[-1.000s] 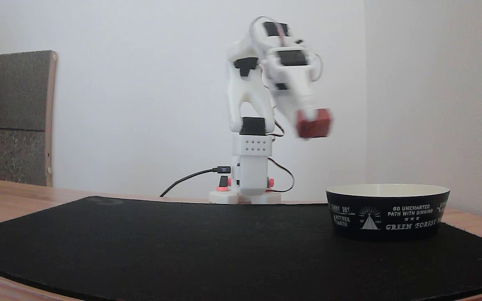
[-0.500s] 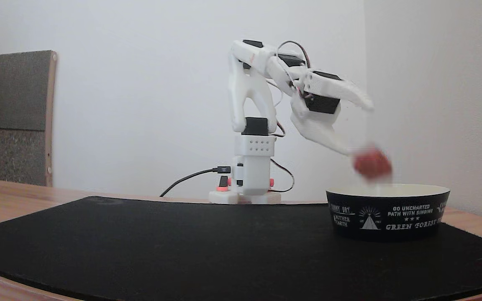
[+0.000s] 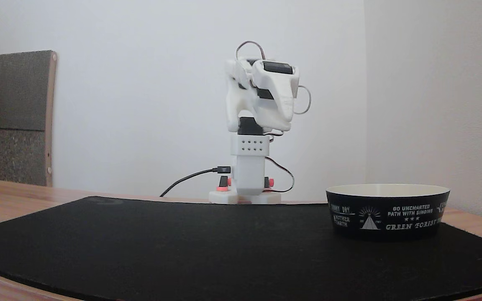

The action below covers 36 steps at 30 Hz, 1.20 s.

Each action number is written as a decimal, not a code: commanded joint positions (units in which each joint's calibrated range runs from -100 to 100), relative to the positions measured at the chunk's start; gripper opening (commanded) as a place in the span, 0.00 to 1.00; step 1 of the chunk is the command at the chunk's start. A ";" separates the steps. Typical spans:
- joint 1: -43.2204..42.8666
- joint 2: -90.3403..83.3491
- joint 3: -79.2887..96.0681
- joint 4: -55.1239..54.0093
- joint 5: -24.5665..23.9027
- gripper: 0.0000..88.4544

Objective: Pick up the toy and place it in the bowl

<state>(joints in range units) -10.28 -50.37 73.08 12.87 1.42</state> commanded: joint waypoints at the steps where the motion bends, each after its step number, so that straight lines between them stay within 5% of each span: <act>1: 1.96 -19.70 17.64 3.13 -2.04 0.03; 6: 4.72 -36.29 26.92 19.89 -7.52 0.03; 14: 4.13 -49.54 26.47 37.85 -8.04 0.03; 36: 4.30 -49.13 26.47 40.89 -7.99 0.03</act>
<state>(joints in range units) -6.20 -98.92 98.96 53.48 -6.46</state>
